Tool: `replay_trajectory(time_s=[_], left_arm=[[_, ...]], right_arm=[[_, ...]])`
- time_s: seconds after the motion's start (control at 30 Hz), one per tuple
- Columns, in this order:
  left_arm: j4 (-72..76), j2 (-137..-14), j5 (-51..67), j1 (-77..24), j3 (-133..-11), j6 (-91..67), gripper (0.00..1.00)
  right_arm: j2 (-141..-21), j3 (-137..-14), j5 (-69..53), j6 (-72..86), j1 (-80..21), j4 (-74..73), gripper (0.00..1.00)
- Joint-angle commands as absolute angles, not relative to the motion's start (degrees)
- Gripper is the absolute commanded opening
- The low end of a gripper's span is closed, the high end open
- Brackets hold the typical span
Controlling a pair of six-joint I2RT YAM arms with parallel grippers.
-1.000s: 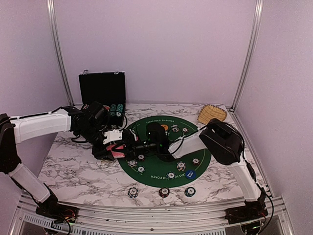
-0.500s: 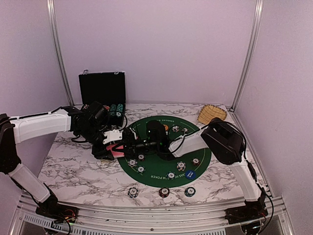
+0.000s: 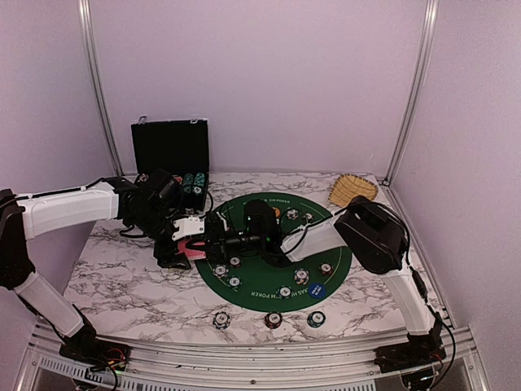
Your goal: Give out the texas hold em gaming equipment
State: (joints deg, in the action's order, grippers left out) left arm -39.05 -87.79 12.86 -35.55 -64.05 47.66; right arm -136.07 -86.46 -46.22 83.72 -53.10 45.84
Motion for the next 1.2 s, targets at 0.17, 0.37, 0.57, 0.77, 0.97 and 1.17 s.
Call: replay_trajectory(time_s=[0.17, 0.37, 0.57, 0.77, 0.97, 1.17], left_arm=[[-39.48, -89.10, 12.80, -35.86, -63.89, 48.78, 0.81], [-39.53, -88.71, 12.47, -35.86, -64.05, 49.84, 0.71], [-39.50, -87.55, 12.29, -35.86, -64.07, 50.51, 0.66], [-39.53, -87.08, 12.74, -35.86, -64.24, 50.59, 0.63], [-39.51, -86.73, 12.94, -35.86, -64.42, 50.54, 0.57], [-39.53, -86.82, 13.20, -35.86, -64.01, 50.59, 0.55]], right_arm=[[-136.75, -89.21, -46.83, 85.95, -53.61, 51.81, 0.00], [-136.80, -87.72, -46.85, 84.54, -53.55, 49.89, 0.00], [-137.33, -87.61, -46.63, 83.42, -53.54, 47.88, 0.00], [-137.36, -87.86, -46.06, 80.96, -53.52, 43.99, 0.00], [-137.32, -86.93, -45.53, 79.73, -53.46, 42.72, 0.02], [-137.07, -87.91, -45.61, 79.71, -53.43, 42.73, 0.27]])
